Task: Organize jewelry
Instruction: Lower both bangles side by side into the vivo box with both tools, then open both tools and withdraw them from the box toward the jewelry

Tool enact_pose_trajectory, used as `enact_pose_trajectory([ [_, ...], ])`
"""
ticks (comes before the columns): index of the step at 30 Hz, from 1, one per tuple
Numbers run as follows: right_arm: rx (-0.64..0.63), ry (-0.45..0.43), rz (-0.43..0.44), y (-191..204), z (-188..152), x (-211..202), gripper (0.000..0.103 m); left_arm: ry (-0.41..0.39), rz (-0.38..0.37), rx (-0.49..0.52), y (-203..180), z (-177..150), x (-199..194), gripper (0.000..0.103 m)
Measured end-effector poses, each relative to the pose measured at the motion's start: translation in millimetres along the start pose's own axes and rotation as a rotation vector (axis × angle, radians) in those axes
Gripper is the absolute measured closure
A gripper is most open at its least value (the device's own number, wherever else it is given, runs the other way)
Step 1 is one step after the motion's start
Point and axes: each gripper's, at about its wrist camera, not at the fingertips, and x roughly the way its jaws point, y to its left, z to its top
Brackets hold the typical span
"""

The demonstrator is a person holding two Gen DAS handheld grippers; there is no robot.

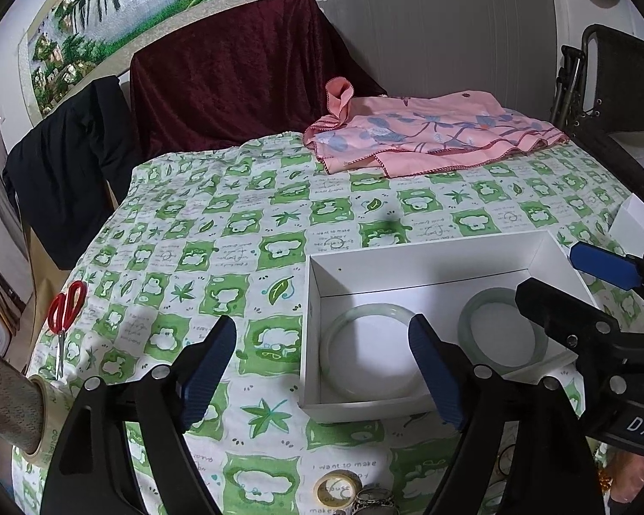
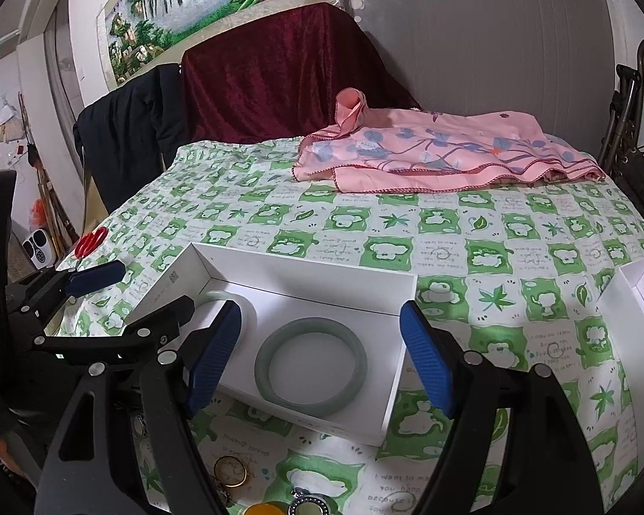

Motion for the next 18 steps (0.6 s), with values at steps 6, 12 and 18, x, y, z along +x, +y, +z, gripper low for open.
enact_pose_trajectory([
  [6,0.005,0.0,-0.001,-1.7,-1.7,-0.6,0.03,-0.001,0.0,-0.003,0.6,0.0,-0.2,0.019],
  [12,0.012,-0.002,-0.005,-2.8,-3.3,-1.0,0.027,0.004,0.007,-0.005,3.8,-1.1,-0.9,0.017],
  [18,0.016,-0.005,-0.022,-3.0,-5.0,-1.3,0.023,0.017,0.012,-0.012,6.2,-1.7,-0.6,0.011],
])
